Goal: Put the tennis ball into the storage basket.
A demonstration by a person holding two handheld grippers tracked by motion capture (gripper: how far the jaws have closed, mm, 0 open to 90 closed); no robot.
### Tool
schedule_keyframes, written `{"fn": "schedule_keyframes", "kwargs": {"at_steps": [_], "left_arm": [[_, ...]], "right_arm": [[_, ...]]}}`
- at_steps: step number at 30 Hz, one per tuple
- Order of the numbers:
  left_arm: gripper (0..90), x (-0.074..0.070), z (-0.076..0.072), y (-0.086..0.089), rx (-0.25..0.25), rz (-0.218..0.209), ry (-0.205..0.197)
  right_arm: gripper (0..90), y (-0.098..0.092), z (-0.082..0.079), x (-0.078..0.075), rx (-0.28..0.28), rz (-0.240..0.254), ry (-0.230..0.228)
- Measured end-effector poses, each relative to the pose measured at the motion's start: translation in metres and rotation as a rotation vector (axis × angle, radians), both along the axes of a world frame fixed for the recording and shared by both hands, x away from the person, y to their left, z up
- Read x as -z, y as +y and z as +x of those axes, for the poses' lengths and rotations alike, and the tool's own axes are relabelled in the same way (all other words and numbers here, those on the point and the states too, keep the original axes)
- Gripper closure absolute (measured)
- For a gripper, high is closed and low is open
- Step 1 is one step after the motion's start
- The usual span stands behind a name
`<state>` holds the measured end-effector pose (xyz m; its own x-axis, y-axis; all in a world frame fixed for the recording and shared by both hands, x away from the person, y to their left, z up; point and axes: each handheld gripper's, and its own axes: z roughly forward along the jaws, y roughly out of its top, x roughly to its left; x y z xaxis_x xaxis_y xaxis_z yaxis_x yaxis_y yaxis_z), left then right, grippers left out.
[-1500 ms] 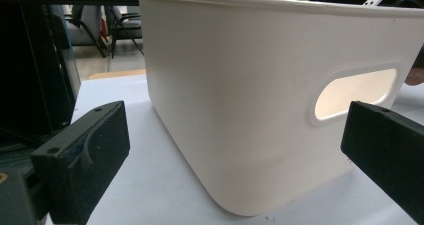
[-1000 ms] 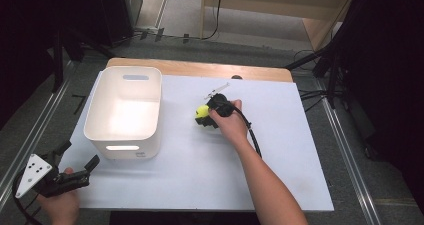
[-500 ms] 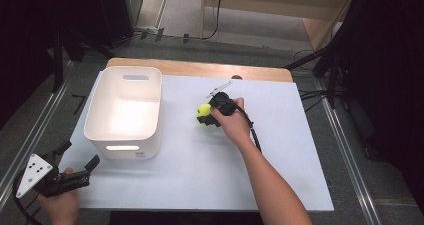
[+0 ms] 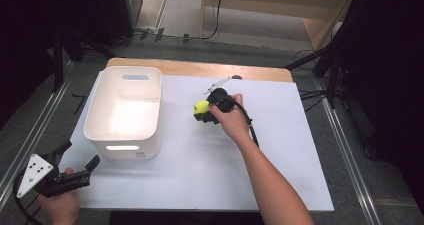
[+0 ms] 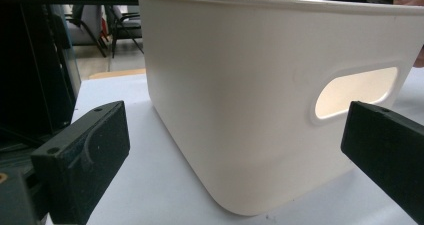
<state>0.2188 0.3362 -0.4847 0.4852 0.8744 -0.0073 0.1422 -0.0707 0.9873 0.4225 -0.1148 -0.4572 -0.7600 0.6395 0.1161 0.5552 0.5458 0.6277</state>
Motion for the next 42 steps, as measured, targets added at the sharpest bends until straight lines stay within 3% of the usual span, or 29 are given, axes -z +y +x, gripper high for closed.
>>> {"fn": "schedule_keyframes", "kwargs": {"at_steps": [27,42], "left_arm": [[0.0,0.0,-0.001,0.001,-0.005,-0.003,0.002],[0.0,0.0,0.0,0.001,-0.003,-0.004,0.0]], "right_arm": [[24.3,0.009,-0.005,-0.034,-0.053,0.021,-0.027],[24.3,0.018,-0.007,-0.063,-0.089,0.033,-0.063]]}}
